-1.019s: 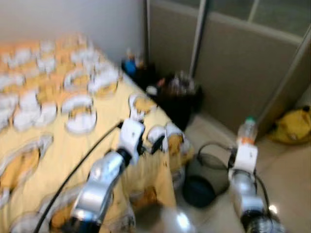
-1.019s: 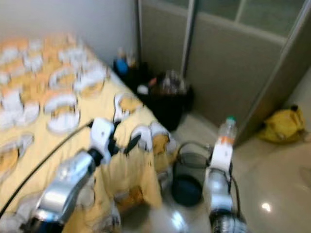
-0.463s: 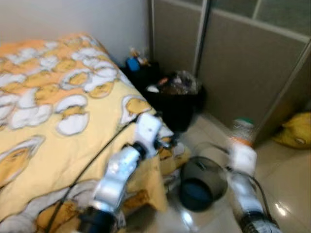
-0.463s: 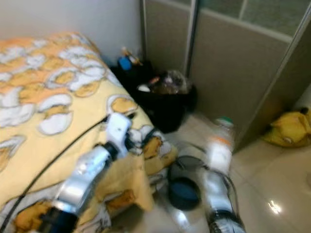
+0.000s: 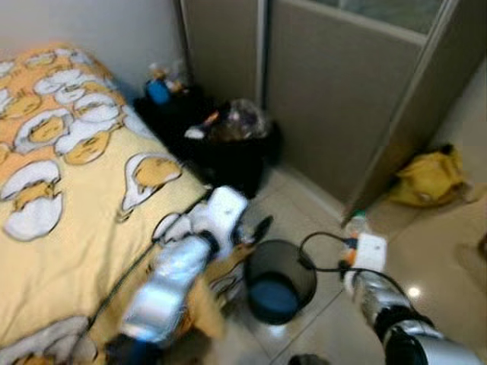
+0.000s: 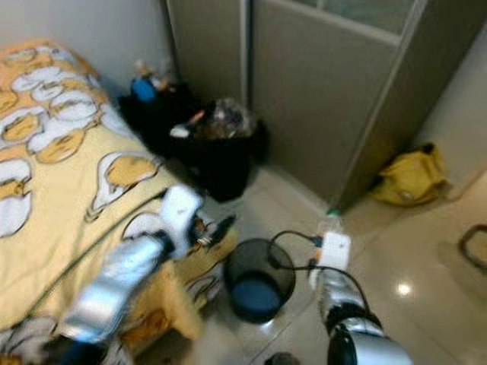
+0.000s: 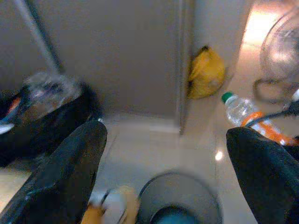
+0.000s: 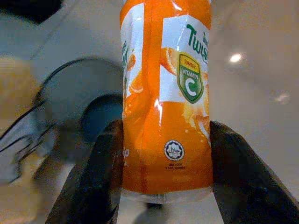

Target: Clean up the room

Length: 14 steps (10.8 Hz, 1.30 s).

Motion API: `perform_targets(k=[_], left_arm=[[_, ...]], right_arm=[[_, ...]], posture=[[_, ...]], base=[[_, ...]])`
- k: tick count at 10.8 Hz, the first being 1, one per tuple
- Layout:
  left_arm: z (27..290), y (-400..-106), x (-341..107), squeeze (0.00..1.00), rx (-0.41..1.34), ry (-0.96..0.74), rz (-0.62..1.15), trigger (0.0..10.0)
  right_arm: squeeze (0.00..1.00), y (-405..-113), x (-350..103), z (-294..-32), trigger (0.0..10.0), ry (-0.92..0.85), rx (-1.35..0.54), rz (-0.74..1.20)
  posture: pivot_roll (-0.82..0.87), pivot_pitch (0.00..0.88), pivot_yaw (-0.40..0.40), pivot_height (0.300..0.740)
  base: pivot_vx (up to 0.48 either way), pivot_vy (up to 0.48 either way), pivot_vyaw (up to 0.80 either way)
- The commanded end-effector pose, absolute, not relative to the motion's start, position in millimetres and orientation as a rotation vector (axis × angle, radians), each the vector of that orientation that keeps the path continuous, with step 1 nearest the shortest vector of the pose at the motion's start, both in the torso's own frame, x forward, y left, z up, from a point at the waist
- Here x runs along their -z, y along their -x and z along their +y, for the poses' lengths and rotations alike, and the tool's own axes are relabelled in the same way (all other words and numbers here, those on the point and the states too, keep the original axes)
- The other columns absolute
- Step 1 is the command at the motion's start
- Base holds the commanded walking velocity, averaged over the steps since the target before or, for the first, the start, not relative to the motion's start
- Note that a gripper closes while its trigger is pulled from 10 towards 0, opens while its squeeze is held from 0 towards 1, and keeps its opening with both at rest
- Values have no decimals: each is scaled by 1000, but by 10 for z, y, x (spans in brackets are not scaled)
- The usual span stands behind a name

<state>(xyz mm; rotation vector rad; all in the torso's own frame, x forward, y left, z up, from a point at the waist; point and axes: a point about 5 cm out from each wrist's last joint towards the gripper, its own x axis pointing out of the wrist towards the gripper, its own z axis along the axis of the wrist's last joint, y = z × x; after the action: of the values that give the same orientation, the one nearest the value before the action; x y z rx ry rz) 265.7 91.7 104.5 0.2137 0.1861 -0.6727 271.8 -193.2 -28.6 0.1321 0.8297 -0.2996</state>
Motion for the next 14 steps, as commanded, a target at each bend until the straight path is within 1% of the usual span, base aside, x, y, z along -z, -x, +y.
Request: perform_targets(k=[1, 3, 4, 6, 8, 9, 10, 11, 12, 14], left_arm=[[881, -2577, -1082, 0, 726, -236, 198, 10000], [721, -2323, -1267, 0, 905, -196, 221, 10000], [729, -2236, -1333, 0, 924, -184, 237, 10000], [765, -2098, -1332, 0, 906, -171, 271, 10000], [832, -2084, -1259, 0, 779, -177, 251, 10000], [849, -2060, -1203, 0, 733, -124, 247, 10000], [904, -2086, -1127, 0, 650, -78, 257, 10000], [1028, -2289, -938, 0, 482, 3, 279, 10000], [1030, -2391, -851, 0, 440, 33, 289, 10000], [1006, -2604, -691, 0, 385, 10, 292, 10000]], right_arm=[[0, -2746, 279, -1841, 10000, -151, 269, 839], [0, -2779, 255, -1840, 10000, -155, 255, 850], [0, -2796, 243, -1835, 10000, -153, 254, 848], [0, -2893, 155, -1846, 10000, -102, 241, 807], [0, -3045, 1, -1854, 10000, 37, 208, 704], [0, -3081, -52, -1876, 10000, 61, 224, 640], [0, -3072, -65, -1874, 10000, 85, 214, 579], [0, -2947, -67, -1952, 10000, 77, 221, 462], [0, -2878, -57, -1988, 10000, 80, 216, 448], [0, -2671, -38, -2016, 10000, 85, 227, 408]], posture=[[201, 129, 77, 740], [236, 162, 93, 740], [251, 186, 98, 740], [261, 208, 100, 740], [240, 201, 81, 740], [220, 185, 69, 740], [179, 135, 40, 740], [118, 59, 8, 740], [77, 12, -2, 740], [5, 0, 4, 740]], base=[[0, 0, 0], [0, 0, 0], [0, 0, 0], [0, 0, 0], [0, 0, 0], [0, 0, 0], [0, -454, 0], [0, -416, 556], [255, -405, 587], [279, -388, 587]])
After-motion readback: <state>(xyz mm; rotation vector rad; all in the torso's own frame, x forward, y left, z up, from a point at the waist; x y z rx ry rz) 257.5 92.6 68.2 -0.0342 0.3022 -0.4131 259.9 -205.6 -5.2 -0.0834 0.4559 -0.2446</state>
